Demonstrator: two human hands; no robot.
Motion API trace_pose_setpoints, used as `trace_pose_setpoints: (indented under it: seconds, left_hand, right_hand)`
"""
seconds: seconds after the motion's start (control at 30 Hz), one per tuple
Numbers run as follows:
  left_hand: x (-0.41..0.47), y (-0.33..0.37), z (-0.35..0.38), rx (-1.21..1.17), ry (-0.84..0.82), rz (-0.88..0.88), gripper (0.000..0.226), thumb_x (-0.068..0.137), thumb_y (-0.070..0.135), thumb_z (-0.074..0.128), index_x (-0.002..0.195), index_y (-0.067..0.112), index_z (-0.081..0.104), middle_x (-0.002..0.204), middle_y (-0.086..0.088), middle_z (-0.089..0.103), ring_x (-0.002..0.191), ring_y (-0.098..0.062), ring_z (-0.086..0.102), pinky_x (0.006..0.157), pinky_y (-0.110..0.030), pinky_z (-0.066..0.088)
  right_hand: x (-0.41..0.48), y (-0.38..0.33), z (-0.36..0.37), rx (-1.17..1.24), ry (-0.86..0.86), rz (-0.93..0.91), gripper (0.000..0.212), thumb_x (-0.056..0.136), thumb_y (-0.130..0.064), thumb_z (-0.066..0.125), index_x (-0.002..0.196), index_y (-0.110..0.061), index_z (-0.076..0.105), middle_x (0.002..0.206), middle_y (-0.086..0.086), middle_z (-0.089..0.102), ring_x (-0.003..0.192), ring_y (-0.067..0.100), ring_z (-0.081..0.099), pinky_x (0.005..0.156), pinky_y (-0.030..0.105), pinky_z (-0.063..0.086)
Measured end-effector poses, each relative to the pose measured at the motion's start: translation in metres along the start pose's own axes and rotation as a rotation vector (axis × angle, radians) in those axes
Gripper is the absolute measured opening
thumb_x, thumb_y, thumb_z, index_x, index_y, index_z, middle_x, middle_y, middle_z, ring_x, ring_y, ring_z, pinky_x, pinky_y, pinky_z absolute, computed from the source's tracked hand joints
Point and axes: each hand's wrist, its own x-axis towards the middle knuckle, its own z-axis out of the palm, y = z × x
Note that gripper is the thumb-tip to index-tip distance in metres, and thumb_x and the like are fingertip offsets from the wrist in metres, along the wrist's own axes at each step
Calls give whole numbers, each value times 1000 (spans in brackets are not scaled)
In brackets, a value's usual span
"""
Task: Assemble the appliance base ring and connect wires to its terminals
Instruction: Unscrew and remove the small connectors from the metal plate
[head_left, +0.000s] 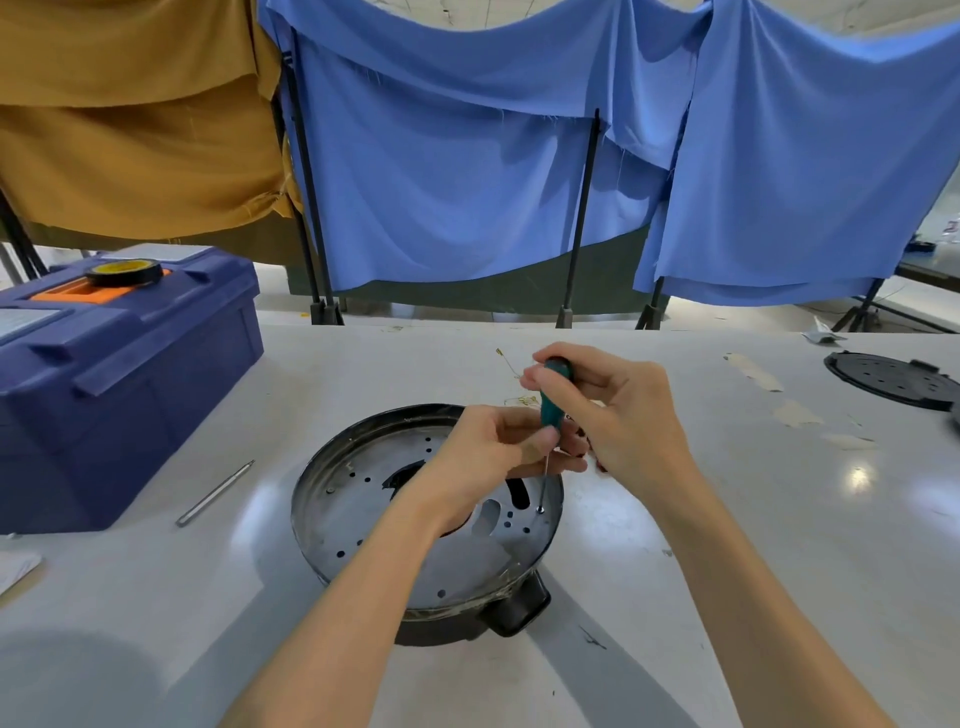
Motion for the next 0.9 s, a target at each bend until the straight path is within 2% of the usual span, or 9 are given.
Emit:
trace_pose_setpoints:
  seconds: [0.13, 0.23, 0.3, 0.37, 0.47, 0.67, 0.73, 0.8, 0.9]
  left_hand:
    - [2, -1, 8, 30, 62, 25, 16, 86, 12, 69, 100, 6, 71, 93, -8, 76, 84, -23, 73, 73, -22, 56]
    - [4, 0, 12, 100, -46, 6, 19, 94, 13, 58, 106, 8, 71, 98, -7, 75, 90, -20, 72, 77, -19, 54]
    - [5, 0, 9, 106, -84, -12, 22, 97, 10, 52, 109, 4, 69, 103, -11, 74, 94, -24, 71, 82, -21, 54]
    - [5, -1, 6, 76, -103, -15, 24, 99, 8, 48, 111, 0, 67, 106, -14, 72, 97, -29, 70, 85, -24, 54]
    - [2, -4, 0, 33, -95, -9, 24, 99, 8, 47, 112, -1, 66, 109, -15, 71, 101, -32, 69, 88, -29, 54]
    - [1, -3, 3, 75, 9, 15, 19, 84, 2, 69, 96, 15, 75, 96, -7, 76, 89, -21, 73, 76, -19, 55]
    - [3, -4, 9, 68, 15, 13, 15, 91, 7, 62, 99, 11, 74, 95, -7, 76, 87, -20, 73, 74, -18, 55]
    - [4, -4, 8, 77, 20, -4, 19, 96, 9, 55, 104, 5, 72, 98, -11, 75, 88, -23, 73, 75, -20, 55]
    - [3, -6, -2, 54, 28, -13, 24, 99, 10, 49, 108, -4, 67, 102, -18, 72, 94, -31, 71, 82, -27, 56]
  right_hand:
    - [-4, 1, 15, -289, 319, -97, 14, 82, -20, 76, 86, -8, 73, 70, -3, 67, 66, 16, 62, 97, 50, 49]
    - [-11, -2, 25, -600, 625, -165, 26, 76, -20, 81, 70, 0, 66, 57, 6, 62, 65, 19, 59, 84, 51, 55]
    - [-9, -2, 15, -664, 523, -161, 33, 77, -34, 80, 70, -4, 65, 55, 2, 59, 55, 19, 53, 91, 48, 51]
    - [-6, -5, -2, -466, 170, -52, 31, 82, -46, 69, 91, -17, 71, 70, -9, 65, 66, 12, 61, 104, 39, 42]
    - [-7, -6, -14, -100, -212, 54, 36, 93, -32, 61, 128, -29, 60, 102, -15, 69, 94, -1, 67, 88, 20, 52]
    - [-9, 4, 13, -319, 304, -60, 25, 80, -30, 77, 80, -7, 69, 64, 1, 62, 57, 21, 56, 84, 46, 55]
    - [-11, 3, 22, -466, 478, -75, 33, 79, -36, 77, 77, -5, 68, 60, 2, 60, 51, 18, 48, 66, 34, 54]
    - [-8, 1, 17, -461, 393, -30, 37, 79, -46, 73, 84, -9, 70, 65, -1, 64, 55, 15, 54, 59, 20, 47]
    - [-3, 0, 1, -146, -7, 71, 31, 90, -35, 62, 118, -21, 66, 100, -8, 71, 88, 6, 69, 80, 21, 55]
